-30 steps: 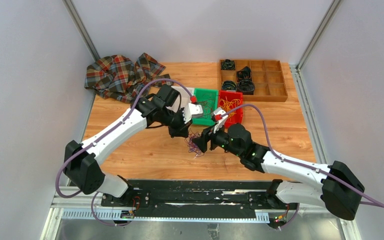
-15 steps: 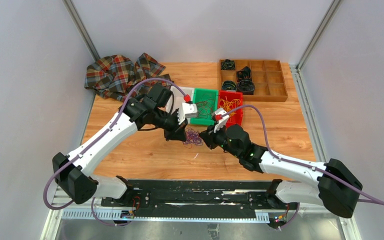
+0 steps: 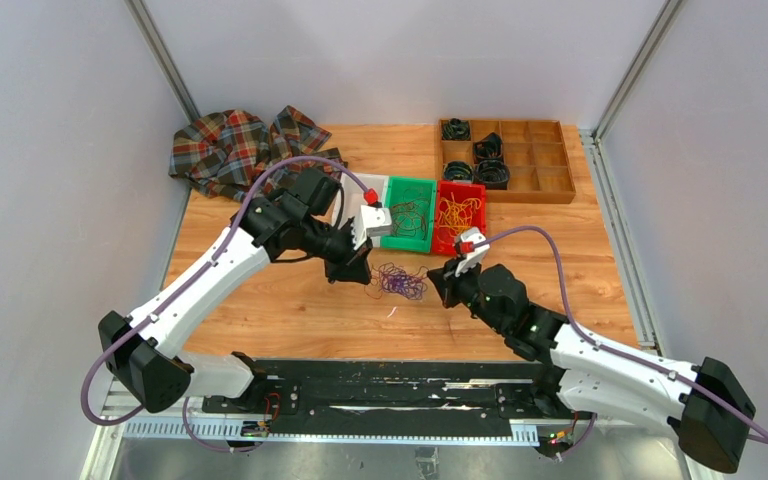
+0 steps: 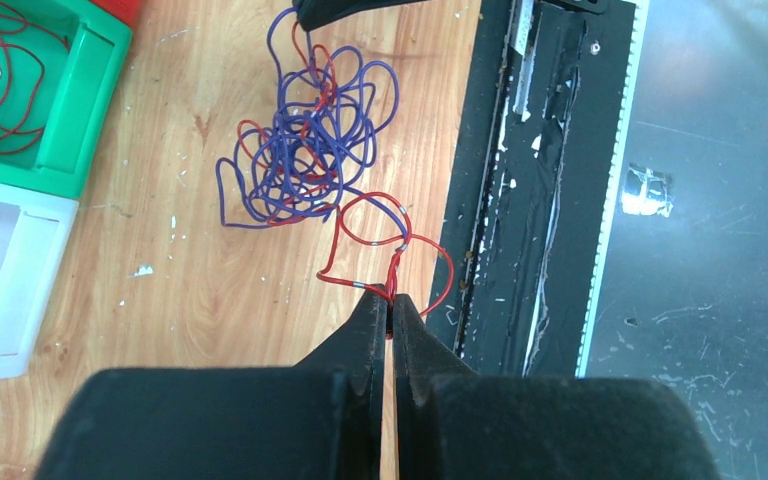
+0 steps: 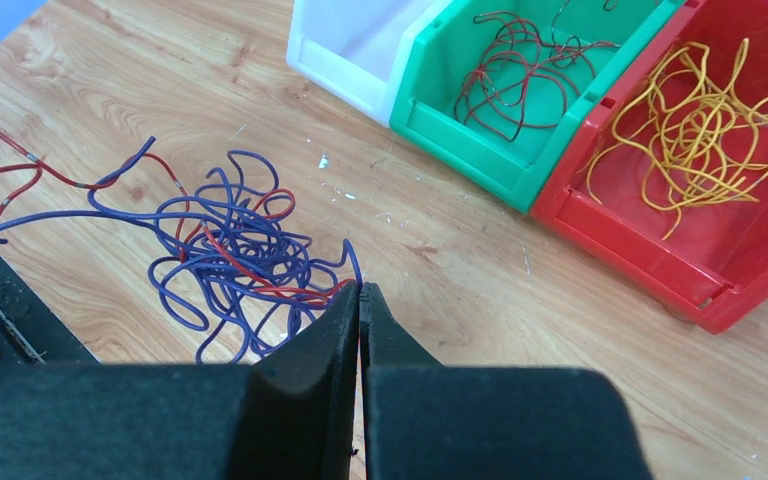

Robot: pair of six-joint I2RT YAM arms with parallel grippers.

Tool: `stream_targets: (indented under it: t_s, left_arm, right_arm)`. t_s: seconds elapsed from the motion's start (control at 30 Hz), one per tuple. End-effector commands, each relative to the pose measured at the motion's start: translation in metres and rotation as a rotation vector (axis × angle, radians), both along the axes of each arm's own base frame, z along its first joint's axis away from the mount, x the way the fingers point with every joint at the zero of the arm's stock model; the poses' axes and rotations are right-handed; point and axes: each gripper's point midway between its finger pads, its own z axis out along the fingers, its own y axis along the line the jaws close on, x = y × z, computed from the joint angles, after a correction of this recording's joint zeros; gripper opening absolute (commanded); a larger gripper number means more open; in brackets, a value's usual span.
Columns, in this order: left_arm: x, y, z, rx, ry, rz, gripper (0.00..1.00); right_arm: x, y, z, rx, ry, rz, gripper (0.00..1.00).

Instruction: Untangle the cables

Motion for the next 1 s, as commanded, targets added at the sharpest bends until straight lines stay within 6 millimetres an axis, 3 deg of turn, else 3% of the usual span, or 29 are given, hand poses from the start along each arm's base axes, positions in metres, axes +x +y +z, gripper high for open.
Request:
stream_targets:
  t_s: [0.0,0.2,0.4,0.53,0.67,0.77,0.83,0.97]
  left_arm:
    - [0.002,0.002,0.018,-0.025,-0.038,0.017,0.01]
    - [0.018,0.025,0.018,0.096,-0.163,0.062,0.01]
    - [0.047,0.079,0.019,0.349,-0.421,0.111,0.01]
    - [0.043,0.087,0.025,0.359,-0.472,0.084,0.01]
    - [0.039,0.085,0.031,0.343,-0.477,0.061,0.00]
    - [0.029,0.075,0.035,0.282,-0.439,0.027,0.00]
    - [0.019,0.063,0.037,0.215,-0.398,-0.007,0.01]
    - [0.000,0.046,0.036,0.121,-0.303,-0.065,0.01]
  right_arm:
    - [-0.004,-0.014,-0.006,-0.092,-0.007,-0.017,0.01]
    - [0.011,-0.061,-0.014,-0.286,-0.003,-0.216,0.01]
    - [0.007,-0.075,-0.023,-0.255,0.025,-0.261,0.01]
    - [0.011,-0.085,-0.028,-0.270,0.038,-0.312,0.01]
    - [0.015,-0.090,-0.018,-0.287,0.028,-0.344,0.03]
    - [0.017,-0.069,0.004,-0.240,-0.012,-0.250,0.25]
    - [0.010,-0.036,0.022,-0.157,-0.035,-0.089,0.39]
    - [-0.001,0.015,0.064,-0.014,-0.108,0.141,0.51]
